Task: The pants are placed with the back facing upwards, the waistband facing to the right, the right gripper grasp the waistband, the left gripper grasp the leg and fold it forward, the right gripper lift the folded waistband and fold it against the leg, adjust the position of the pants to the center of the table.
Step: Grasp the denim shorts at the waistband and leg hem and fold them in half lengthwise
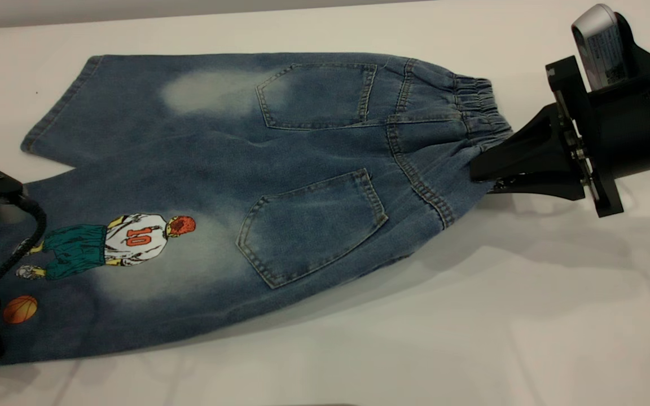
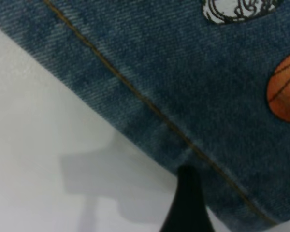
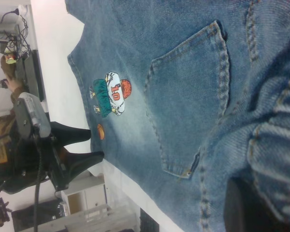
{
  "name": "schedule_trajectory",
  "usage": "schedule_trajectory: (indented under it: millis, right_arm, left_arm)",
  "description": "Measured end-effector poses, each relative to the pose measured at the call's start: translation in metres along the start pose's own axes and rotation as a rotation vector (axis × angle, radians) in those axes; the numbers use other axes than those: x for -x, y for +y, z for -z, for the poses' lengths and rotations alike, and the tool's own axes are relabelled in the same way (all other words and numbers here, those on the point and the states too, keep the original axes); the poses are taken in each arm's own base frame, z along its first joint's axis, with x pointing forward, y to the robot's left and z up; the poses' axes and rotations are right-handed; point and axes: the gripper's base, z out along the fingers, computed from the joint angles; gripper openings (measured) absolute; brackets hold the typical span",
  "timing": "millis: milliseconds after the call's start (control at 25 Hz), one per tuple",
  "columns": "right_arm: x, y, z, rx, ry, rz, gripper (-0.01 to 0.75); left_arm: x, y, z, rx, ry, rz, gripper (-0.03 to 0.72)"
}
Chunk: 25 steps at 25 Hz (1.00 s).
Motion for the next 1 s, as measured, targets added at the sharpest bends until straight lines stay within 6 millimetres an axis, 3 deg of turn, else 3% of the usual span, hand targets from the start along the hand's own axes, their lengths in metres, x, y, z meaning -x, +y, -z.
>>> schedule_trajectory:
  millis: [120, 360, 440, 760, 1000]
  right_arm:
    - [0.000, 0.001, 0.000, 0.007, 0.001, 0.000, 0.041]
    - [0.000, 0.001, 0.000, 0.012, 0.001, 0.006, 0.041]
    - [0.000, 0.001, 0.000, 0.014, 0.001, 0.007, 0.041]
    - [-0.002, 0.003, 0.000, 0.032, 0.017, 0.015, 0.041]
    - [-0.005, 0.007, 0.000, 0.078, 0.052, 0.020, 0.040]
  left_arm:
    - [0.001, 0.001, -0.001, 0.002, -0.001, -0.008, 0.437]
    - [0.005, 0.002, -0.001, 0.016, -0.042, -0.014, 0.142]
    - [0.005, 0.002, -0.001, 0.018, -0.047, -0.014, 0.081]
    - [0.013, -0.008, 0.005, 0.024, -0.075, -0.063, 0.062]
    - [0.023, -0.018, 0.032, 0.056, -0.158, -0.098, 0.062]
